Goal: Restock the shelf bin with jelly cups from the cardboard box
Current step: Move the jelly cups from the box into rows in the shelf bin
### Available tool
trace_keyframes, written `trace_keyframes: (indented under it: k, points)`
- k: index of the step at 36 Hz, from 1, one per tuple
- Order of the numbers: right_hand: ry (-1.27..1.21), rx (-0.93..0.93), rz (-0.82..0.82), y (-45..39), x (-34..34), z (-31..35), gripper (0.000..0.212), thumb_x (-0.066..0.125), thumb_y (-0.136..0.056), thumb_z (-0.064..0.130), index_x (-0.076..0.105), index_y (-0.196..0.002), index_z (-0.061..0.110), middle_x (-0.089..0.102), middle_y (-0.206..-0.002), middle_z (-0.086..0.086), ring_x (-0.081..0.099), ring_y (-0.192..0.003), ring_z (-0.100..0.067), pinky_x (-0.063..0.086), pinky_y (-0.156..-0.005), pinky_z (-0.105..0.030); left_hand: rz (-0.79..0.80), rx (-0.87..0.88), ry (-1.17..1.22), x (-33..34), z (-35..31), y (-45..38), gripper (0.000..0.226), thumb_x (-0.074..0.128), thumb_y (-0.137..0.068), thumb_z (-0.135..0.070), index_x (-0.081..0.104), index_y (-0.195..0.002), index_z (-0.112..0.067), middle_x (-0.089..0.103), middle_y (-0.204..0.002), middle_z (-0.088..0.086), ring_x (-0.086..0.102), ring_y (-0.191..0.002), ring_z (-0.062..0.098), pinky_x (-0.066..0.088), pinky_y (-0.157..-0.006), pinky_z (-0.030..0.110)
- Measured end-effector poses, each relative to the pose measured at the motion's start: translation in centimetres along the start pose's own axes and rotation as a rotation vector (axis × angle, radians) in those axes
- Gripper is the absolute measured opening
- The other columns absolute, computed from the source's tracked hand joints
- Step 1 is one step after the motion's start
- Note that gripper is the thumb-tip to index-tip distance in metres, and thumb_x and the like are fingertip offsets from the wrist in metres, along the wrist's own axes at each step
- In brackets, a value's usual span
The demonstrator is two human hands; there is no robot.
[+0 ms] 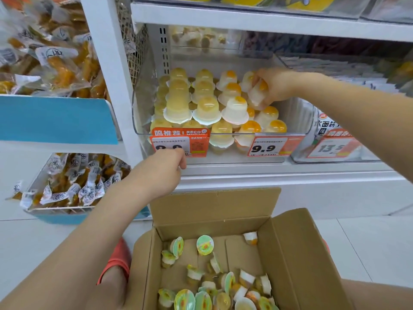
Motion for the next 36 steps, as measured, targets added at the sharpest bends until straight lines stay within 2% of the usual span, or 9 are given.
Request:
trace_keyframes:
  k: [5,10,20,25,28,32,34,36]
  points:
    - [0.058,-0.034,0.028,0.2,0.5,0.2,0.066,0.078,-0.074,0.023,0.044,-0.13,0.015,0.055,-0.119,-0.014,0.048,-0.092,-0.027,0.041,-0.077,-0.034,0.025,0.002,-0.044,0.3,-0.2,0.3,0.03,0.036,-0.088,0.002,0.055,-0.102,-0.016,0.051,-0.105,0.005,0.051,-0.095,0.024,0.047,-0.081,0.04]
    - [0.142,-0.071,0.029,0.2,0.7,1.1,0.067,0.079,-0.075,0.024,0.044,-0.132,0.017,0.053,-0.123,-0.014,0.051,-0.104,-0.033,0.041,-0.079,-0.034,0.03,0.02,-0.073,0.5,0.0,0.7,0.026,0.037,-0.088,0.002,0.053,-0.096,-0.017,0.048,-0.103,0.0,0.049,-0.098,0.021,0.047,-0.084,0.04]
    - [0.143,-0.053,0.047,0.4,0.6,1.7,0.073,0.08,-0.073,0.027,0.043,-0.136,0.021,0.051,-0.128,-0.013,0.05,-0.11,-0.034,0.042,-0.084,-0.037,0.034,0.017,-0.135,0.8,0.8,1.0,0.026,0.038,-0.088,0.002,0.054,-0.097,-0.017,0.048,-0.108,0.003,0.052,-0.099,0.023,0.048,-0.083,0.039]
    - [0.0,-0.031,-0.129,2.6,-0.6,0.7,0.085,0.083,-0.069,0.023,0.038,-0.141,0.011,0.05,-0.133,-0.018,0.048,-0.118,-0.037,0.041,-0.091,-0.038,0.032,0.025,-0.151,1.2,0.9,0.9,0.026,0.039,-0.087,0.002,0.052,-0.099,-0.017,0.05,-0.11,0.004,0.051,-0.099,0.023,0.047,-0.08,0.037]
    - [-0.088,-0.088,-0.316,6.4,-1.1,0.6,0.071,0.079,-0.073,0.019,0.045,-0.135,0.011,0.052,-0.13,-0.018,0.046,-0.12,-0.034,0.04,-0.094,-0.039,0.004,0.035,-0.124,1.8,0.4,1.3,0.031,0.039,-0.088,0.002,0.052,-0.109,-0.017,0.052,-0.117,0.006,0.051,-0.101,0.024,0.048,-0.082,0.038]
    - [-0.23,-0.271,-0.51,14.1,0.6,1.9,0.049,0.076,-0.075,0.009,0.057,-0.119,0.005,0.057,-0.121,-0.015,0.051,-0.112,-0.026,0.034,-0.09,-0.022,-0.032,0.063,0.047,4.1,-1.0,2.6,0.035,0.037,-0.089,0.002,0.05,-0.116,-0.017,0.053,-0.124,0.005,0.052,-0.107,0.026,0.047,-0.085,0.04]
    - [-0.296,-0.323,-0.52,17.9,2.9,2.9,0.04,0.074,-0.078,0.008,0.059,-0.115,0.004,0.059,-0.115,-0.011,0.049,-0.104,-0.012,0.032,-0.086,-0.016,-0.022,0.086,0.144,6.2,-1.1,3.2,0.033,0.036,-0.089,0.001,0.052,-0.112,-0.017,0.056,-0.122,0.004,0.054,-0.108,0.025,0.046,-0.088,0.039]
    - [-0.349,-0.351,-0.418,20.6,6.9,3.7,0.037,0.073,-0.081,0.012,0.059,-0.115,0.008,0.059,-0.113,-0.005,0.045,-0.101,-0.004,0.031,-0.087,-0.013,0.023,0.091,0.188,8.8,-0.6,3.9,0.032,0.037,-0.09,0.001,0.055,-0.111,-0.016,0.059,-0.118,0.004,0.055,-0.108,0.021,0.046,-0.091,0.035]
Point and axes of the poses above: each hand's wrist, its own y-axis away from the middle knuckle, its own x-axis out of the palm, z = x × y, the point moved 6 cm from there along -y, towards the middle knuckle
